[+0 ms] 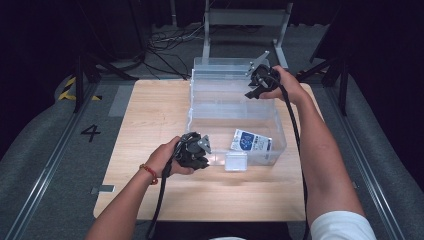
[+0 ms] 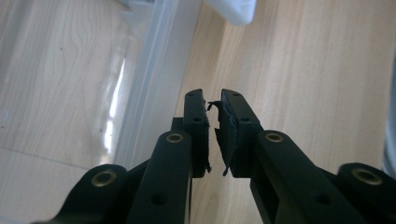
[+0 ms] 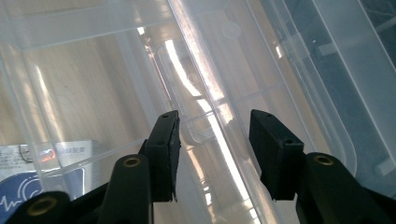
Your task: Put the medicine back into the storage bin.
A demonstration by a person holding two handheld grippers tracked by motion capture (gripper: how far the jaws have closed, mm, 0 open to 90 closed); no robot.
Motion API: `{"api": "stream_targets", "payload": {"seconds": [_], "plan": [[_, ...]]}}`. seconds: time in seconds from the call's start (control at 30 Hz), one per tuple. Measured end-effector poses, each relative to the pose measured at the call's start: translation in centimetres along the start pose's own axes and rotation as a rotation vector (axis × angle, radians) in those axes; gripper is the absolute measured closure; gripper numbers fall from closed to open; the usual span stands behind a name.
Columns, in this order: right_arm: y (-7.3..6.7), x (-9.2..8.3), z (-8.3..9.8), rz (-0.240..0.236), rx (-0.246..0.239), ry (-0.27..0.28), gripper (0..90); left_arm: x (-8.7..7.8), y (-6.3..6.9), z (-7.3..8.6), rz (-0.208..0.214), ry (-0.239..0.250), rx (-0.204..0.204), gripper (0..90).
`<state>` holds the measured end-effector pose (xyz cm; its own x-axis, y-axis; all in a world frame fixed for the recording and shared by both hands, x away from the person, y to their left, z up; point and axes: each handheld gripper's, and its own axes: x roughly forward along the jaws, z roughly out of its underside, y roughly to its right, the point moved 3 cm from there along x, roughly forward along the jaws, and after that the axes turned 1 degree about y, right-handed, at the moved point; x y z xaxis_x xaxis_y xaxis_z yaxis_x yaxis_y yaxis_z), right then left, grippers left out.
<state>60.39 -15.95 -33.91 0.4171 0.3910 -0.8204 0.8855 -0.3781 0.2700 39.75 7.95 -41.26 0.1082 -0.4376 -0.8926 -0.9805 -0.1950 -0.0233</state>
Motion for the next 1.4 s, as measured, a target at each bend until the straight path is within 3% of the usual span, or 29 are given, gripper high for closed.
{"api": "stream_targets", "payload": {"seconds": [0.1, 0.17, 0.3, 0.37, 0.43, 0.47, 0.53, 0.6, 0.63, 0.77, 0.93, 1.1, 1.4], "plan": [[0.3, -0.1, 0.1, 0.003, 0.007, 0.004, 64.8, -1.1, 0.2, -0.1, -0.018, 0.061, -0.003, 70.8], [0.4, -0.2, 0.0, 0.005, 0.003, 0.0, 68.9, -1.9, 0.0, -0.2, -0.057, 0.091, -0.026, 63.6], [0.3, -0.3, 0.0, 0.009, -0.013, -0.011, 77.0, -3.1, -0.5, -0.2, -0.078, 0.173, -0.06, 57.4], [0.3, -0.4, 0.0, -0.003, -0.017, -0.009, 77.3, -3.3, -0.9, -0.3, -0.122, 0.163, -0.075, 53.4], [0.2, -0.4, 0.0, 0.004, -0.018, -0.01, 77.7, -3.1, -1.3, -0.4, -0.092, 0.158, -0.055, 53.4], [0.2, -0.4, 0.0, 0.006, -0.019, -0.011, 77.8, -2.7, -1.5, -0.4, -0.118, 0.128, -0.056, 53.1], [0.2, -0.4, 0.0, 0.009, -0.02, -0.012, 78.2, -2.1, -1.6, -0.4, -0.091, 0.114, -0.052, 53.2], [0.1, -0.4, 0.0, 0.009, -0.021, -0.007, 78.5, -1.4, -1.8, -0.4, -0.094, 0.09, -0.058, 54.5], [0.1, -0.4, 0.1, 0.008, -0.022, -0.006, 78.6, -1.2, -2.0, -0.4, -0.092, 0.082, -0.045, 56.5], [0.0, -0.4, 0.1, 0.01, -0.03, 0.004, 80.2, -0.2, -2.4, -0.3, -0.086, 0.052, -0.058, 64.4], [0.1, -0.3, 0.2, 0.009, -0.021, 0.012, 80.1, 0.7, -2.4, -0.3, -0.06, 0.022, -0.034, 77.5], [0.1, -0.3, 0.3, 0.006, -0.004, 0.023, 80.0, 0.9, -2.5, -0.1, -0.045, 0.046, -0.052, 77.7], [0.0, -0.3, 0.2, 0.005, -0.009, 0.023, 81.3, 1.3, -2.4, 0.0, -0.055, 0.049, -0.033, 77.2]]}}
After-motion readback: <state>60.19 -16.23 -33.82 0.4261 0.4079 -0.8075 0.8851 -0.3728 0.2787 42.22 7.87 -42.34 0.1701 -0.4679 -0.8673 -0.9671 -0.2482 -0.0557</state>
